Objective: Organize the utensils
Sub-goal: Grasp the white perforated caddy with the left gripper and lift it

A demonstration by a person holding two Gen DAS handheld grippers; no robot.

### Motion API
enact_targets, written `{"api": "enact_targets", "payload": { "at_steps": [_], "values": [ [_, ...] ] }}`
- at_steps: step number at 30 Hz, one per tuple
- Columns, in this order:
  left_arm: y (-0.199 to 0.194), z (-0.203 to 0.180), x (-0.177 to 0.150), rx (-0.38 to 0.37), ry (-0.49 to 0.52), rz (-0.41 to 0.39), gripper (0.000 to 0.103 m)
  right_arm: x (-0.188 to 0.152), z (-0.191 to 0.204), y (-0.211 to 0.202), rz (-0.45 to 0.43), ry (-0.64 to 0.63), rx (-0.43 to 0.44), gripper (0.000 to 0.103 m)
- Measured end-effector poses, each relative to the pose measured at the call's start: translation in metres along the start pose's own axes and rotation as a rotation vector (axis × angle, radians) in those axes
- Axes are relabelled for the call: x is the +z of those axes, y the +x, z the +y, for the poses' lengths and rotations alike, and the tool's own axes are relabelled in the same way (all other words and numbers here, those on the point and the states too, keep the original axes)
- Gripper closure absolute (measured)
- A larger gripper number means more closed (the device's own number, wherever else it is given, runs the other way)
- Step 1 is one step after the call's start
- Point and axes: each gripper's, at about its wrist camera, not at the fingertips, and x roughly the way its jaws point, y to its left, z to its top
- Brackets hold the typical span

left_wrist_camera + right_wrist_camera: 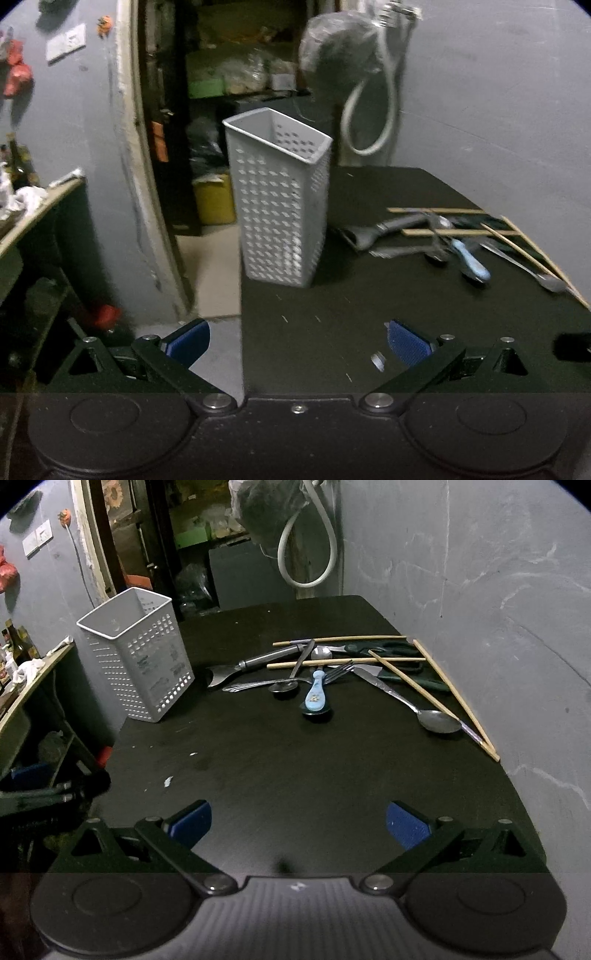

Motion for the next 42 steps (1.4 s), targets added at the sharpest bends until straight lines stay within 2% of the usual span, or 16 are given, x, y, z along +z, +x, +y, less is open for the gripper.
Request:
{"api": "enact_targets", "payload": {
  "at_steps": [6, 14, 21, 26, 27, 42],
  "values": [
    [0.041, 0.001, 0.039, 0.098, 0.004, -0.049, 0.001, 0.021, -0.015, 0.019, 0.004, -0.044, 0.028, 0.000],
    [0.087, 0.001, 0.080, 0.136, 0.043, -0.078, 0.001, 0.039, -0.027, 0.037, 0.003, -0.111, 0.087, 0.000],
    [0.113, 0.006, 0.094, 0.092, 0.107, -0.087, 0.001, 0.048, -0.022, 0.053, 0.014, -0.104, 0.087, 0.000],
    [0.125, 0.010, 0.098, 0.023, 0.118, -0.086, 0.011, 0.051, -0.011, 0.061, 0.022, -0.104, 0.061, 0.000],
    [0.126, 0.009, 0.097, 0.003, 0.123, -0.089, 0.017, 0.052, -0.009, 0.062, 0.022, -0.106, 0.059, 0.000],
    [0.111, 0.015, 0.085, -0.048, 0.113, -0.106, 0.023, 0.056, 0.000, 0.077, 0.045, -0.071, 0.016, 0.000]
  ]
}}
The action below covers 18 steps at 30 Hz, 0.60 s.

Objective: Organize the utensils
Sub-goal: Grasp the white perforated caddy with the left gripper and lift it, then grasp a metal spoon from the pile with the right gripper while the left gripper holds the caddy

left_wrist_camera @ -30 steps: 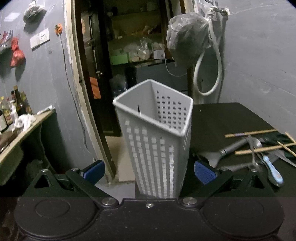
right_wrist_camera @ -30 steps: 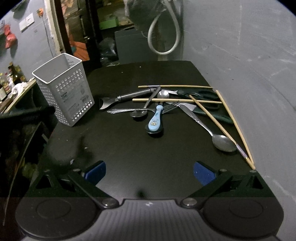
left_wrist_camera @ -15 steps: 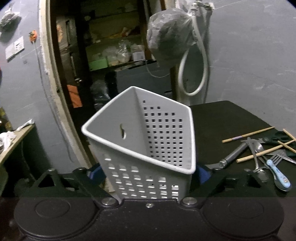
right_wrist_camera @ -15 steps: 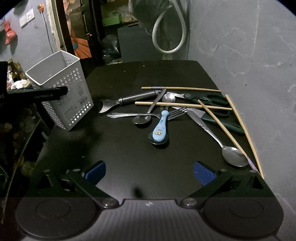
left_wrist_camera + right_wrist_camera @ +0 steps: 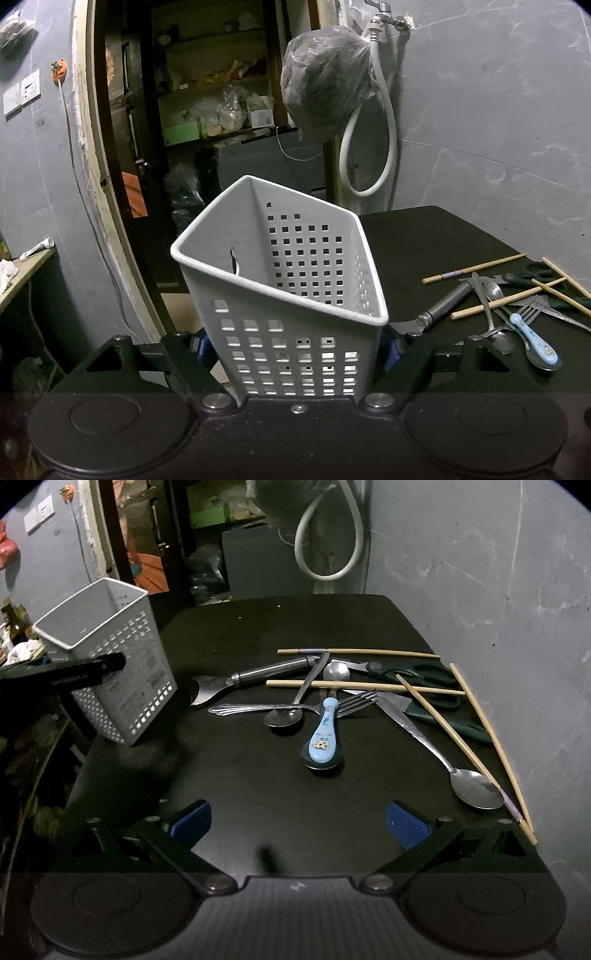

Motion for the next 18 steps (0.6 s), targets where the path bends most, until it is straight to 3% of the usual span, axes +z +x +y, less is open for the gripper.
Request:
{"api": "enact_targets", "payload": {
  "at_steps": [14, 18],
  "values": [
    [-0.017, -0.007, -0.004, -0.044, 0.004, 0.019, 0.025, 0.004, -0.032, 0.012, -0.023, 0.140, -0.059, 0.000],
    [-0.021, -0.007, -0.005, -0.056, 0.006, 0.024, 0.025, 0.007, -0.039, 0.014, -0.046, 0.175, -0.029, 0.001]
  ]
}}
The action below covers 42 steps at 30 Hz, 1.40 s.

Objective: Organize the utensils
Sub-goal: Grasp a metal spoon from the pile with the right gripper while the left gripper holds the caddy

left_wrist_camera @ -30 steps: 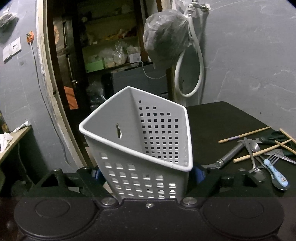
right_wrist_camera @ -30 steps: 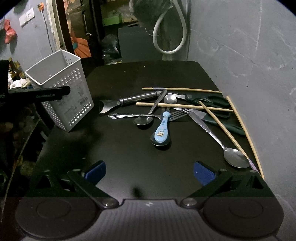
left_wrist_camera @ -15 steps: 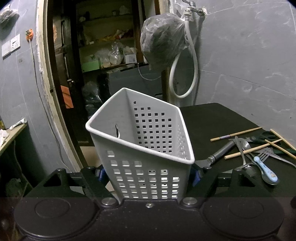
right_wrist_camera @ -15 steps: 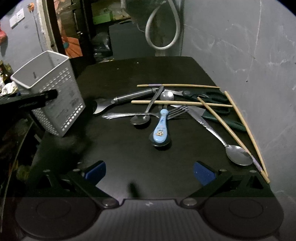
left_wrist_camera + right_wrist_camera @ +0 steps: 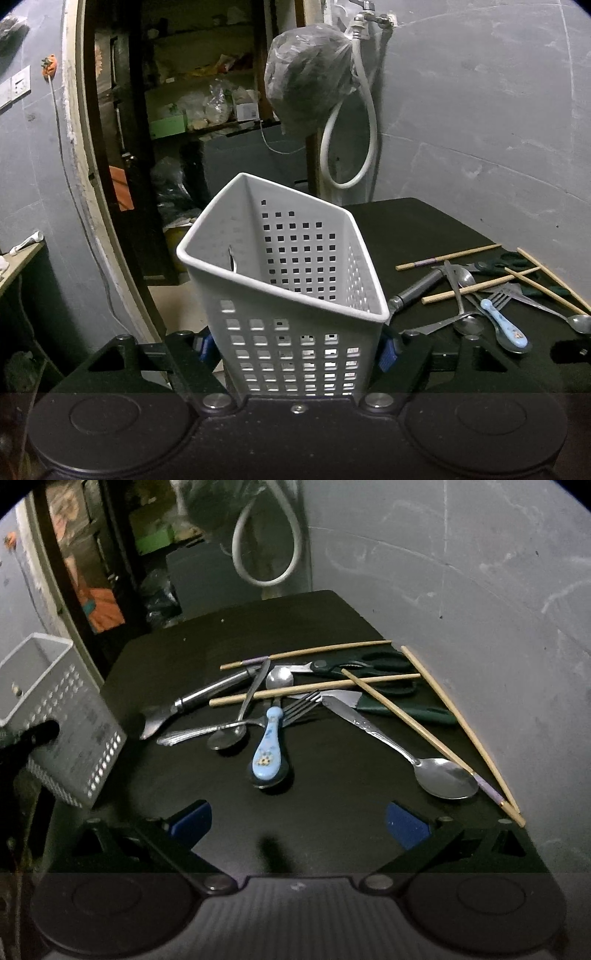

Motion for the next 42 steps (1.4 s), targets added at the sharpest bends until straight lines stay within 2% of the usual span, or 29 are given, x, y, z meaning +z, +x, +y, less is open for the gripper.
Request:
{"api": "enact_targets", "payload": {
  "at_steps": [2, 6, 12, 15, 23, 32, 40, 42],
  "values": [
    [-0.002, -0.001, -0.001, -0.008, 0.006, 0.001, 0.025, 0.003, 0.005, 0.003, -0.025, -0.049, 0.017, 0.003],
    [-0.008, -0.002, -0.004, -0.020, 0.012, 0.004, 0.025, 0.009, 0.029, 0.016, -0.082, -0.259, 0.032, 0.012],
    [-0.010, -0.003, -0.005, -0.017, 0.011, 0.003, 0.025, 0.009, 0.061, 0.045, -0.163, -0.635, -0.020, 0.028],
    [-0.011, -0.004, -0.005, -0.014, 0.010, 0.001, 0.025, 0.006, 0.067, 0.058, -0.165, -0.748, -0.028, 0.036],
    [-0.013, -0.005, -0.005, 0.000, 0.002, 0.000, 0.025, -0.008, 0.073, 0.079, -0.185, -0.945, -0.001, 0.045],
    [-0.015, -0.012, -0.006, 0.026, -0.010, -0.004, 0.025, -0.027, 0.080, 0.093, -0.309, -1.168, -0.016, 0.055],
    [-0.015, -0.017, -0.008, 0.046, -0.021, -0.007, 0.025, -0.028, 0.084, 0.105, -0.281, -1.256, 0.051, 0.094],
    [-0.015, -0.018, -0.008, 0.049, -0.025, -0.008, 0.025, -0.029, 0.085, 0.107, -0.281, -1.270, 0.059, 0.096]
  ]
}}
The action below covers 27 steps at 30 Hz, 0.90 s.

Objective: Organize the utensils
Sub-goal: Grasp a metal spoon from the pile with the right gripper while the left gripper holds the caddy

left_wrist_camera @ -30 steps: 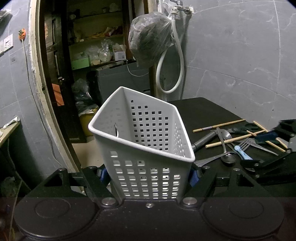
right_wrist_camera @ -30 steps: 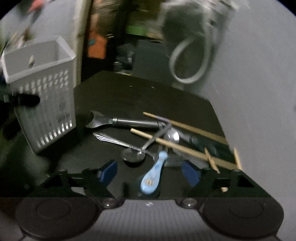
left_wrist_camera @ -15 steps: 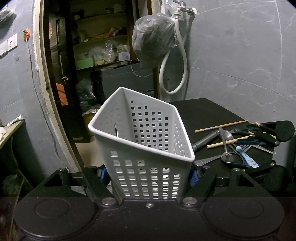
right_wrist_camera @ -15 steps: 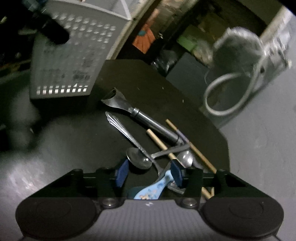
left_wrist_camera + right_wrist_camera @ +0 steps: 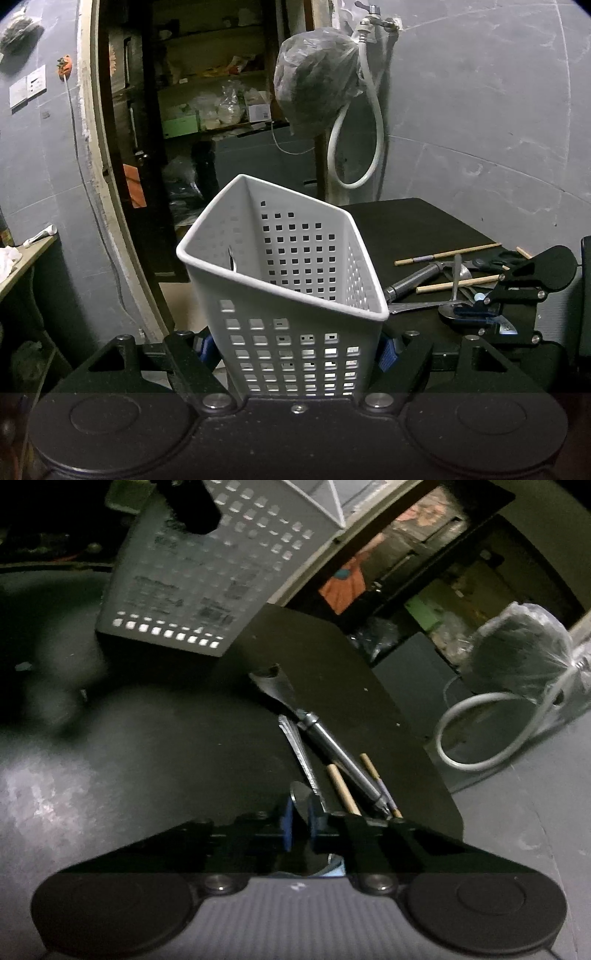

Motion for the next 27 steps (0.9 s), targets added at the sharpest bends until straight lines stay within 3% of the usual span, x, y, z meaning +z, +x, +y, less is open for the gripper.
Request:
{"api": "enact_targets", "payload": {
  "at_steps": [8, 12, 20, 27],
  "values": [
    [0.000, 0.000, 0.000, -0.001, -0.001, -0.001, 0.025, 0.008, -0.013, -0.010, -0.006, 0.052, 0.077, 0.101],
    [0.000, -0.001, -0.001, -0.003, 0.001, -0.002, 0.025, 0.016, -0.034, -0.022, -0.013, 0.222, 0.122, 0.102],
    [0.001, 0.001, 0.000, -0.015, 0.015, -0.004, 0.025, 0.022, -0.092, -0.039, -0.039, 0.685, 0.234, 0.102],
    [0.002, 0.005, -0.002, -0.034, 0.023, -0.011, 0.025, 0.018, -0.121, -0.052, -0.063, 0.949, 0.294, 0.103]
  ]
}}
